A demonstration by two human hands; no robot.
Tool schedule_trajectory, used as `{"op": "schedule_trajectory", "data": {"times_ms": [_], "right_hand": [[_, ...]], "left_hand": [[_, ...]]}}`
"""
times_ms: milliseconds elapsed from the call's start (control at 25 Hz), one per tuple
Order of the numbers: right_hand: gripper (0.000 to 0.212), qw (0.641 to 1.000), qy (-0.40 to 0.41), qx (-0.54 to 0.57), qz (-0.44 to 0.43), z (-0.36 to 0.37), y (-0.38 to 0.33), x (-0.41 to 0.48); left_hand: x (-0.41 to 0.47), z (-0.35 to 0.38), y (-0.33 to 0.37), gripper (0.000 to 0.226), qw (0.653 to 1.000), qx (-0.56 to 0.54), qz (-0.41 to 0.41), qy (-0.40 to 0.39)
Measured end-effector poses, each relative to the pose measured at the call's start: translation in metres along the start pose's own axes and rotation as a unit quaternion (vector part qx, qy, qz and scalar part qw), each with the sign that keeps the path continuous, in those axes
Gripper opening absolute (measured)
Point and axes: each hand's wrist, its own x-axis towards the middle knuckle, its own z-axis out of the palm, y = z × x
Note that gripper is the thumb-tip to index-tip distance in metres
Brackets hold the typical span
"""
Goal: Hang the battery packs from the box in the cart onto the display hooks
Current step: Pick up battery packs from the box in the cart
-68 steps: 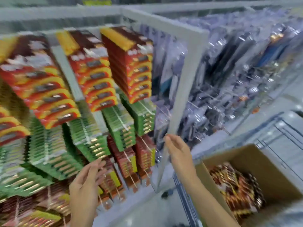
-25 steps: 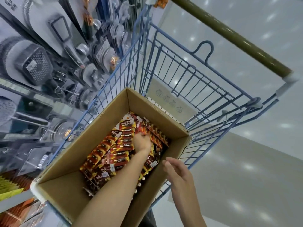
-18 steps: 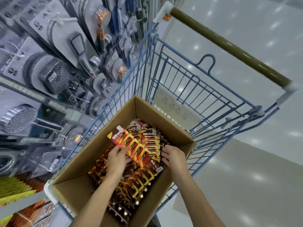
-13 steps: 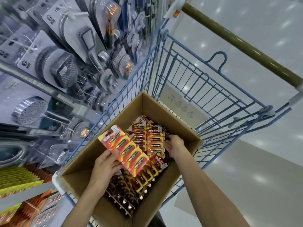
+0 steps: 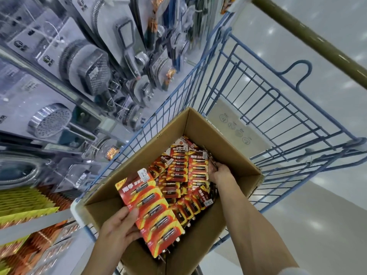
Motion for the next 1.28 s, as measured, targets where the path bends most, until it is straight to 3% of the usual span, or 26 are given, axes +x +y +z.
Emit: {"op": "schedule_trajectory", "data": {"times_ms": [40, 80, 160, 240, 360, 480, 560, 600, 680, 760, 840, 1040, 1120, 1160, 1200, 1280], "right_hand": [[0.037, 1.0, -0.009, 0.029, -0.005, 0.006, 0.001, -0.008], [0.036, 0.986, -0.024, 0.157, 0.056, 0.016, 0.0, -0.008], [0.029, 0.94, 0.019, 0.309, 0.144, 0.026, -0.002, -0.003], [0.024, 0.957, 0.007, 0.243, 0.158, 0.036, 0.004, -0.021], [0.017, 0.986, -0.068, 0.046, 0.146, 0.043, 0.014, -0.058], [0.021, 0.959, -0.189, -0.184, 0.1, 0.041, 0.022, -0.066], [0.028, 0.895, -0.242, -0.37, 0.053, 0.044, 0.019, -0.062], [0.034, 0.844, -0.257, -0.47, 0.019, 0.047, 0.016, -0.059], [0.058, 0.706, -0.264, -0.653, -0.073, 0.059, 0.006, -0.054], [0.058, 0.618, -0.262, -0.73, -0.128, 0.077, -0.007, -0.056], [0.043, 0.544, -0.27, -0.779, -0.158, 0.093, -0.016, -0.059], [0.035, 0.34, -0.257, -0.888, -0.171, 0.116, 0.0, -0.049], [0.031, 0.296, -0.245, -0.895, -0.228, 0.113, 0.015, -0.041], [0.03, 0.293, -0.245, -0.886, -0.264, 0.109, 0.021, -0.038], [0.031, 0.299, -0.246, -0.873, -0.297, 0.105, 0.024, -0.037], [0.04, 0.362, -0.246, -0.841, -0.319, 0.094, 0.031, -0.031]], "left_hand": [[-0.001, -0.002, 0.0, 0.027, 1.0, -0.012, 0.004, 0.009], [-0.001, -0.006, -0.001, 0.027, 1.0, -0.023, 0.006, 0.013], [-0.003, -0.011, -0.003, 0.029, 0.999, -0.022, -0.001, 0.026], [-0.008, -0.013, -0.002, 0.028, 0.999, -0.038, 0.008, 0.036], [-0.017, -0.019, 0.004, 0.017, 0.997, -0.06, 0.004, 0.058], [-0.021, -0.03, 0.003, 0.018, 0.995, -0.069, 0.012, 0.068], [-0.025, -0.038, 0.004, 0.017, 0.994, -0.075, 0.014, 0.076], [-0.028, -0.041, 0.004, 0.016, 0.994, -0.073, 0.013, 0.08], [-0.032, -0.049, 0.003, 0.014, 0.993, -0.072, 0.013, 0.09], [-0.036, -0.055, -0.001, 0.013, 0.992, -0.073, 0.012, 0.098], [-0.038, -0.061, -0.006, 0.014, 0.992, -0.073, 0.01, 0.105], [-0.042, -0.06, -0.011, 0.013, 0.99, -0.08, 0.004, 0.114], [-0.043, -0.058, -0.012, 0.01, 0.99, -0.082, 0.001, 0.115], [-0.042, -0.057, -0.013, 0.01, 0.99, -0.084, -0.001, 0.116], [-0.042, -0.057, -0.014, 0.01, 0.99, -0.085, -0.003, 0.116], [-0.042, -0.054, -0.016, 0.01, 0.99, -0.082, -0.007, 0.112]]}}
